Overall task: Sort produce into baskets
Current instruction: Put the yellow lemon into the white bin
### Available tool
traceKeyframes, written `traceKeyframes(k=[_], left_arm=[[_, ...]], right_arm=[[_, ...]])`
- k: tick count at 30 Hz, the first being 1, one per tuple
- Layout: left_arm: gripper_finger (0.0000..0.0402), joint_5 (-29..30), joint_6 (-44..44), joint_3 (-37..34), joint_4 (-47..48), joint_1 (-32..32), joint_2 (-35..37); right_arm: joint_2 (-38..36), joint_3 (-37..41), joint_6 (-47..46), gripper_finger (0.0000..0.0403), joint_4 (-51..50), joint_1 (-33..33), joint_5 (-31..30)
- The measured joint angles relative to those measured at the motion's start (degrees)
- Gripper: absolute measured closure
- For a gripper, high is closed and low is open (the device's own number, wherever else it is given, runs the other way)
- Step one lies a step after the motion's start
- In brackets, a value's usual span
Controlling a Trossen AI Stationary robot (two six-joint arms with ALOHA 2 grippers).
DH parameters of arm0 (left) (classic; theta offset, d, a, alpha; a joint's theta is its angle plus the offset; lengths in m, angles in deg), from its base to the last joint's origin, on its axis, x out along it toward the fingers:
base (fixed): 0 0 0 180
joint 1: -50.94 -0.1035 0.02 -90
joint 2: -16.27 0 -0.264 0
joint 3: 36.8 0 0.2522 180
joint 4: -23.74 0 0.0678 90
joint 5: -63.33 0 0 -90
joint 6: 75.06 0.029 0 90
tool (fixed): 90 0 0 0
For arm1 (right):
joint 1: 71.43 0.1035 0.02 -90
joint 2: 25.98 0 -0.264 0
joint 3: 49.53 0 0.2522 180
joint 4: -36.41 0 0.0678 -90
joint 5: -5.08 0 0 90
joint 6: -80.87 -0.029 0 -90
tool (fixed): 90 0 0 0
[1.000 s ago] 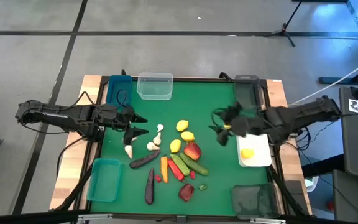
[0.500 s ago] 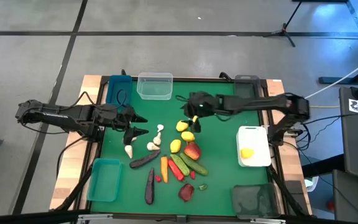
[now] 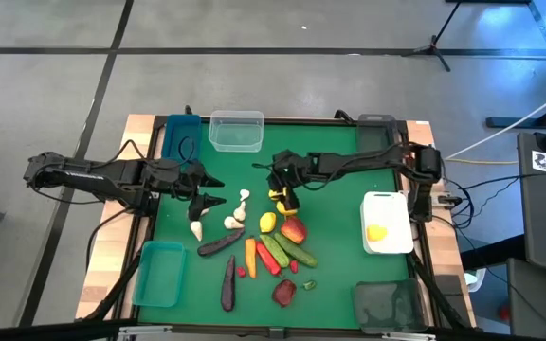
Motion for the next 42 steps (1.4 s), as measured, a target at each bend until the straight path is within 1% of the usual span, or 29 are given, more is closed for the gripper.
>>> traceKeyframes(k=[4,15,21,25,27,29,32,37,38,42], left_arm=[[0.0112,0.0,-0.1,0.0,0.3,0.0,0.0],[0.0112,0.3,0.0,0.0,1.3,0.0,0.0],[0.0112,0.8,0.1,0.0,1.4,0.0,0.0],[0.0112,1.4,0.1,0.0,1.4,0.0,0.0],[0.0112,1.6,0.1,0.0,1.4,0.0,0.0],[0.0112,1.6,-0.4,0.0,1.4,0.0,0.0],[0.0112,1.6,-1.4,0.0,1.4,0.0,0.0],[0.0112,1.6,-2.1,0.0,1.4,0.8,0.0],[0.0112,1.6,-2.3,0.0,1.4,1.0,0.0],[0.0112,1.6,-2.9,0.0,1.4,1.1,0.0]], right_arm=[[1.8,0.0,0.7,0.0109,-0.8,-0.5,0.6],[5.3,0.0,1.1,0.0109,-4.4,-0.5,-0.5],[4.7,-0.1,1.6,0.0109,-7.7,-1.4,-5.4],[4.7,-0.1,2.7,0.0109,-8.9,-2.6,-5.3],[4.7,-0.1,2.3,0.0109,-9.2,-2.8,-4.0],[4.7,-0.1,1.3,0.0111,-9.2,-2.7,-3.9],[4.7,-0.1,-0.6,0.0134,-9.1,-2.6,-4.6],[4.7,0.0,-3.7,0.0221,-8.9,-2.6,-4.7],[4.7,0.0,-4.5,0.0233,-8.7,-2.6,-5.1],[4.8,0.0,-6.5,0.0233,-7.0,-2.7,-5.7]])
